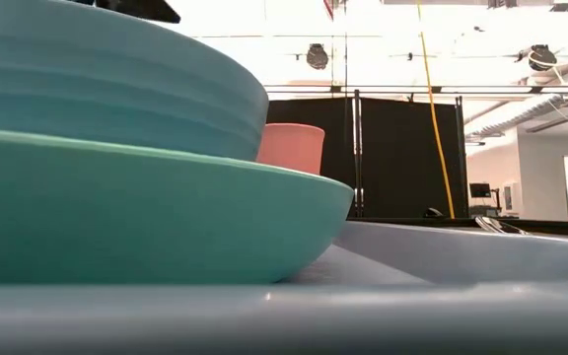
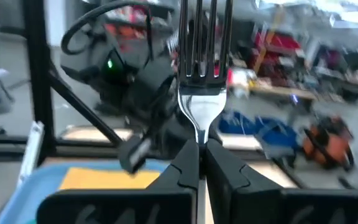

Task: Set up tray
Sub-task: Put the orange fork on top of the yellow table napkin to the left of the yellow table knife on the blue tray

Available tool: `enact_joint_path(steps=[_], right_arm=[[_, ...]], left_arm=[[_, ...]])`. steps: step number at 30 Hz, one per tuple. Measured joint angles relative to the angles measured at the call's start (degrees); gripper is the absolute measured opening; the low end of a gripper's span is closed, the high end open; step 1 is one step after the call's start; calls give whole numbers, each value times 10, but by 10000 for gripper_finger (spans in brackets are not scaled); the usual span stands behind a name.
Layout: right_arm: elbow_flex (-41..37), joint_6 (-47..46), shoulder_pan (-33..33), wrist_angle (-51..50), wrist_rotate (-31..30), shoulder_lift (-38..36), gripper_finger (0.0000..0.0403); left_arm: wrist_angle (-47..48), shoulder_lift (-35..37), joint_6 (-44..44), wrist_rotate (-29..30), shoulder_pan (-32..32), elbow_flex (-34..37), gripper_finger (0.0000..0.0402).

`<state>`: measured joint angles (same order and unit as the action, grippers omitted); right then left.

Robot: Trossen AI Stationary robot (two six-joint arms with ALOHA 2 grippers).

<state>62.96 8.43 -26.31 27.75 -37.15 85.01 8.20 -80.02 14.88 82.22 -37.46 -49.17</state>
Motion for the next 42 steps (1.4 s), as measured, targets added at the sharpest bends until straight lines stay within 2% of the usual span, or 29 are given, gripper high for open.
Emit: enact_joint_path(steps=[4, 7, 10, 14, 18, 21, 30, 34, 37, 42], right_arm=[[0, 36, 11, 52, 70, -1, 1], [0, 58, 25, 76, 138, -1, 1], [0, 65, 40, 90, 202, -1, 1], [0, 79, 53, 110, 297, -1, 1], [0, 107, 53, 144, 345, -1, 1], [0, 124, 56, 161, 393, -1, 1], [0, 79, 96, 127, 547, -1, 1], [0, 52, 103, 119, 579, 0, 1], [0, 46, 102, 120, 581, 0, 1], [0, 61, 90, 193, 470, 4, 1]], left_arm=[[-152, -46, -224, 6, -5, 0, 63], [-275, -77, -342, -10, 2, 0, 63], [-374, -96, -430, -39, 8, 0, 73], [-476, -105, -493, -57, 15, 0, 114], [-543, -103, -525, -68, 25, 0, 163], [-554, -101, -540, -110, 32, 0, 186], [-529, -102, -527, -323, 23, 0, 193], [-529, -102, -485, -379, 17, 0, 193], [-529, -102, -482, -367, 18, 0, 193], [-534, -102, -509, -327, 23, 0, 193]])
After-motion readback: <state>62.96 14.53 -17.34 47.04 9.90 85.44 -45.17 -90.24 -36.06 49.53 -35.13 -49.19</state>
